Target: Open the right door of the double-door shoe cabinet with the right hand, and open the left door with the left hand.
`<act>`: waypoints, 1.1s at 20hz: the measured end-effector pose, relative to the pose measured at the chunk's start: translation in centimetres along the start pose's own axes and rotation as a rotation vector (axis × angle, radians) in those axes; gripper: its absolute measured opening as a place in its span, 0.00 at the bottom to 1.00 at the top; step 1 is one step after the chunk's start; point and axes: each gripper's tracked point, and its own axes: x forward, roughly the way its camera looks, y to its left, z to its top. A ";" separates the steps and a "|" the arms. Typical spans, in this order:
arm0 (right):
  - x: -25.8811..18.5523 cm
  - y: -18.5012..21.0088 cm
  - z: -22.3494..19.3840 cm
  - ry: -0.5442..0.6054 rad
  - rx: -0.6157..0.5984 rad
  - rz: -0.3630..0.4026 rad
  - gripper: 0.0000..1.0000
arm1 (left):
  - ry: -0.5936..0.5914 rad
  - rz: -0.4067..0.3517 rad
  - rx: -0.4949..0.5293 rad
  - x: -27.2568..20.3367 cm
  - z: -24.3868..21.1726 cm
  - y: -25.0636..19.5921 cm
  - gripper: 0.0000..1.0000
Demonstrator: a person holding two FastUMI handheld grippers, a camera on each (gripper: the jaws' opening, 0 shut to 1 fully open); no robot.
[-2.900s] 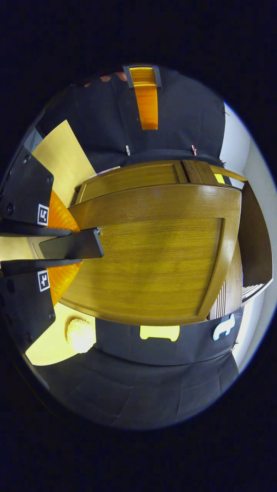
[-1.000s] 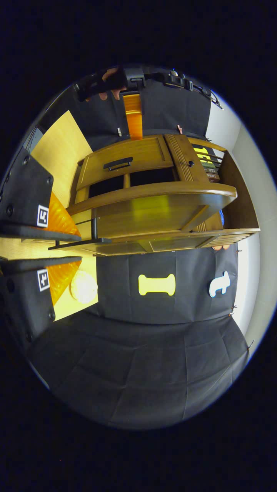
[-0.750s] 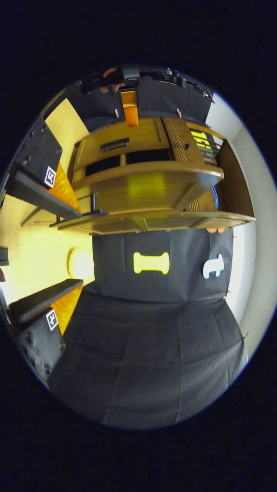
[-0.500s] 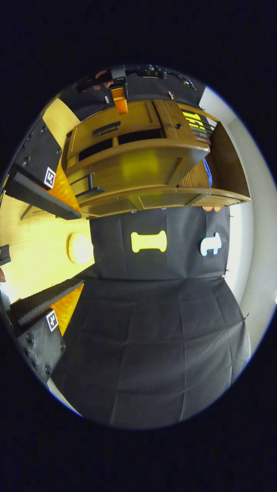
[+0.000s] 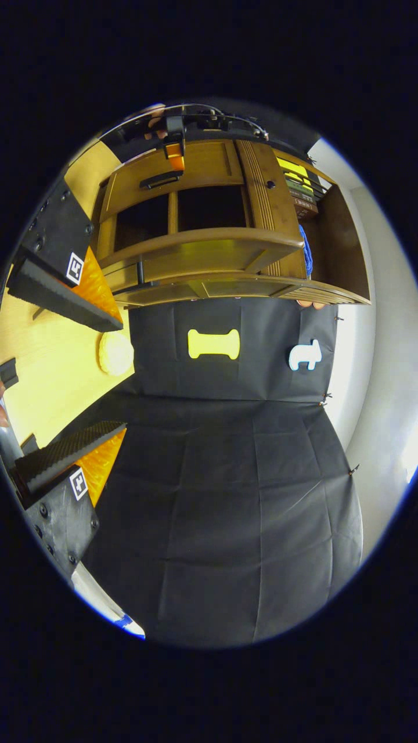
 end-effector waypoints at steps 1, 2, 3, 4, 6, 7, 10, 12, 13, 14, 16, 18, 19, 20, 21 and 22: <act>-0.2 0.1 -0.1 0.003 -0.005 -0.010 0.98 | 0.014 -0.012 0.000 0.8 -0.7 0.0 0.95; -0.4 -0.1 -0.1 0.001 -0.011 -0.022 0.98 | 0.022 -0.023 0.001 1.5 -1.2 0.1 0.93; -0.7 -0.2 0.1 -0.003 -0.015 -0.034 0.92 | 0.028 -0.034 0.002 2.2 -1.6 0.2 0.92; -0.9 -0.2 0.1 -0.004 -0.017 -0.045 0.98 | 0.033 -0.039 0.001 2.9 -1.9 0.3 0.89; -1.7 -0.5 0.0 -0.001 -0.023 -0.072 0.98 | 0.042 -0.043 -0.006 4.1 -2.5 0.4 0.81; -2.2 -0.7 0.1 -0.001 -0.028 -0.088 0.98 | 0.045 -0.047 -0.007 4.7 -2.7 0.5 0.78; -3.5 -1.3 0.3 -0.001 -0.034 -0.132 0.98 | 0.048 -0.056 0.009 6.4 -2.8 0.4 0.68; -4.2 -1.5 0.4 -0.002 -0.029 -0.159 0.98 | 0.041 -0.048 0.009 7.2 -2.8 0.7 0.59; -4.4 -1.6 0.5 -0.003 -0.027 -0.170 0.98 | 0.045 -0.030 0.009 7.4 -3.2 1.2 0.55; -4.8 -1.8 0.6 -0.004 -0.028 -0.182 0.98 | 0.055 -0.042 -0.004 7.6 -3.3 1.0 0.48; -5.4 -2.0 0.8 -0.010 -0.033 -0.200 0.98 | 0.066 -0.048 -0.005 7.6 -3.3 0.9 0.37; -5.9 -1.6 0.9 -0.015 -0.039 -0.208 0.98 | 0.077 -0.051 0.012 7.5 -3.4 1.0 0.34; -6.0 -1.3 1.1 -0.015 -0.043 -0.206 0.98 | 0.082 -0.054 0.008 7.5 -3.7 1.1 0.32; -6.1 -1.0 1.1 -0.016 -0.047 -0.201 0.98 | 0.086 -0.059 -0.001 7.2 -3.7 1.1 0.32; -6.1 -0.5 1.3 -0.019 -0.048 -0.196 0.98 | 0.088 -0.066 -0.009 6.7 -3.8 1.2 0.31; -6.1 0.0 1.5 -0.024 -0.048 -0.189 0.98 | 0.088 -0.075 -0.014 6.2 -3.8 1.2 0.31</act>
